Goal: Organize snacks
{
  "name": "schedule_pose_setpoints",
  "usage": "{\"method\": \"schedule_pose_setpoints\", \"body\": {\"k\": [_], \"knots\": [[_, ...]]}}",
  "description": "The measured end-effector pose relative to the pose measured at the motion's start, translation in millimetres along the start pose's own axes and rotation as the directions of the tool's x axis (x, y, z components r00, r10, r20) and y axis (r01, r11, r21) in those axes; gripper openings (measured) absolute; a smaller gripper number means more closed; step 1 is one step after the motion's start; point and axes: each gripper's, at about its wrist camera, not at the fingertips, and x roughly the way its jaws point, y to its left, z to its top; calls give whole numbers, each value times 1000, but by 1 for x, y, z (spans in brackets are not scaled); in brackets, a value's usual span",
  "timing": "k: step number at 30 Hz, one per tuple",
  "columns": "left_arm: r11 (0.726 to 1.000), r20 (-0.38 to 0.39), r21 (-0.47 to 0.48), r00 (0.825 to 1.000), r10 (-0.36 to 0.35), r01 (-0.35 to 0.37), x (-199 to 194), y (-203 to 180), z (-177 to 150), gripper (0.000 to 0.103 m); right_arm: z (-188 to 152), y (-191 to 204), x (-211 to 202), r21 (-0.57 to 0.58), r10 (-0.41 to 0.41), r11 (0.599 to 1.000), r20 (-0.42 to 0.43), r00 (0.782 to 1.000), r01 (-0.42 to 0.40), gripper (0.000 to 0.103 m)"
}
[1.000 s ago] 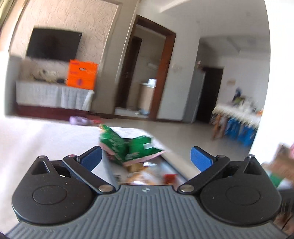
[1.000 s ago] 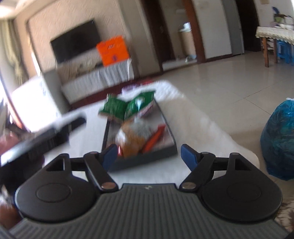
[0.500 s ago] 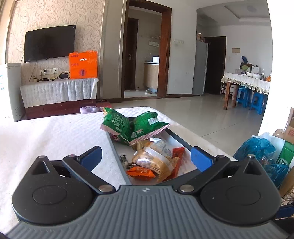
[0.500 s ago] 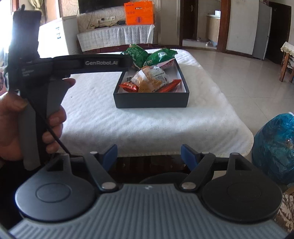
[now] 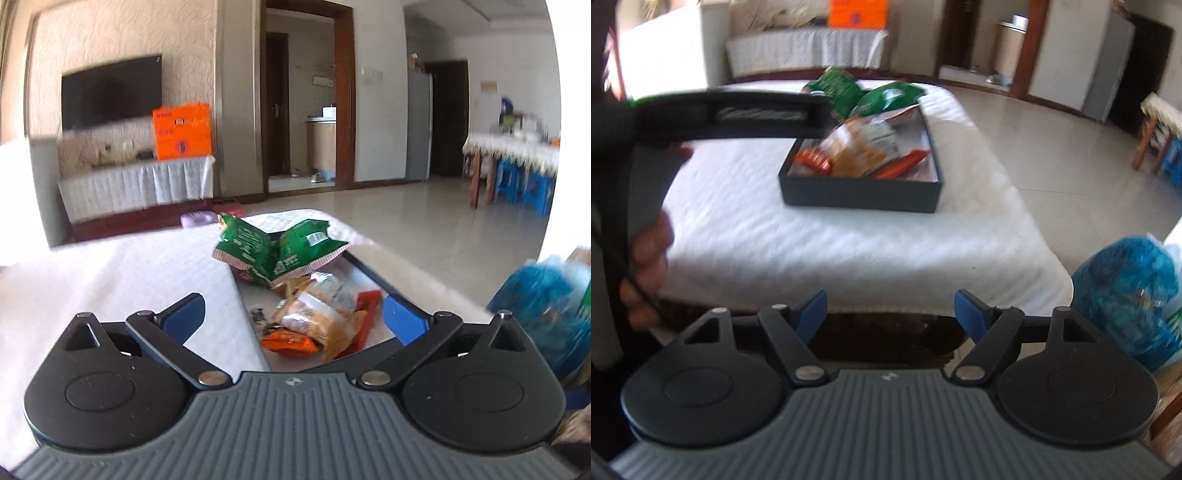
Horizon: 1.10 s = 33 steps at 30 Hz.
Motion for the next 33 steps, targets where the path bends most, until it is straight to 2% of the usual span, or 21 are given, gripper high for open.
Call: {"method": "schedule_pose_setpoints", "body": {"k": [2,7,33], "knots": [[1000,-6,9,1000,-15,15,0,-3,-2,103,0,1,3,-15,10,1000,-20,1000,-10,78],[999,-38,6,998,-49,49,5,-4,-4,103,0,-6,4,32,46,998,-31,998,-45,78],[997,-74,10,995,-70,71,16,-5,-9,103,0,-4,8,22,54,998,-42,998,-53,78]]}}
